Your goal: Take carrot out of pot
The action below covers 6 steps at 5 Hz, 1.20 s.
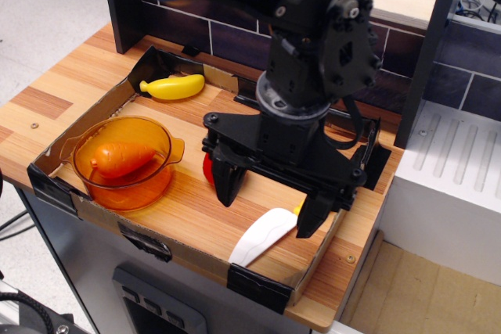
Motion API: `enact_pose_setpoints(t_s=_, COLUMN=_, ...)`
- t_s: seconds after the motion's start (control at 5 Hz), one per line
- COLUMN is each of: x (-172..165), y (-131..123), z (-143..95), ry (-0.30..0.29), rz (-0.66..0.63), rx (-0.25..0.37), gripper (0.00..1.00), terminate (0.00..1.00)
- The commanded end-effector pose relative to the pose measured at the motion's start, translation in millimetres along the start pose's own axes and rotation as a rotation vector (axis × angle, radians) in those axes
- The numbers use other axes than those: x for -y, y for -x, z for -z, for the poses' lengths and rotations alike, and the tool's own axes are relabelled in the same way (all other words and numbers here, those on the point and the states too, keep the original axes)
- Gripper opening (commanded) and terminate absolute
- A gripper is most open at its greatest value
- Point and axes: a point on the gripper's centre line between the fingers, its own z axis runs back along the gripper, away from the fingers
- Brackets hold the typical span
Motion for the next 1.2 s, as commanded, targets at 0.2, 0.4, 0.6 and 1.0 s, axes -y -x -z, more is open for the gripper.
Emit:
enact_pose_setpoints(t_s=0.2, x=-31, y=-9, z=-23, ry=0.001, rz=0.111, rx=0.08, gripper=1.0, terminate=0.0)
enact_pose_setpoints(t_s=0.4, x=-65, y=-17, z=-32, ry=-0.022, rz=0.249, rx=0.067, gripper=1.0, terminate=0.0)
enact_pose_setpoints(t_s=0.6, x=-97, y=-24, z=-38, ry=0.013, rz=0.308, rx=0.024, gripper=1.0, terminate=0.0)
enact_pose_setpoints(t_s=1.0, x=-140, y=-38, z=-19, ry=0.075, rz=0.405, rx=-0.014, gripper=1.0, terminate=0.0)
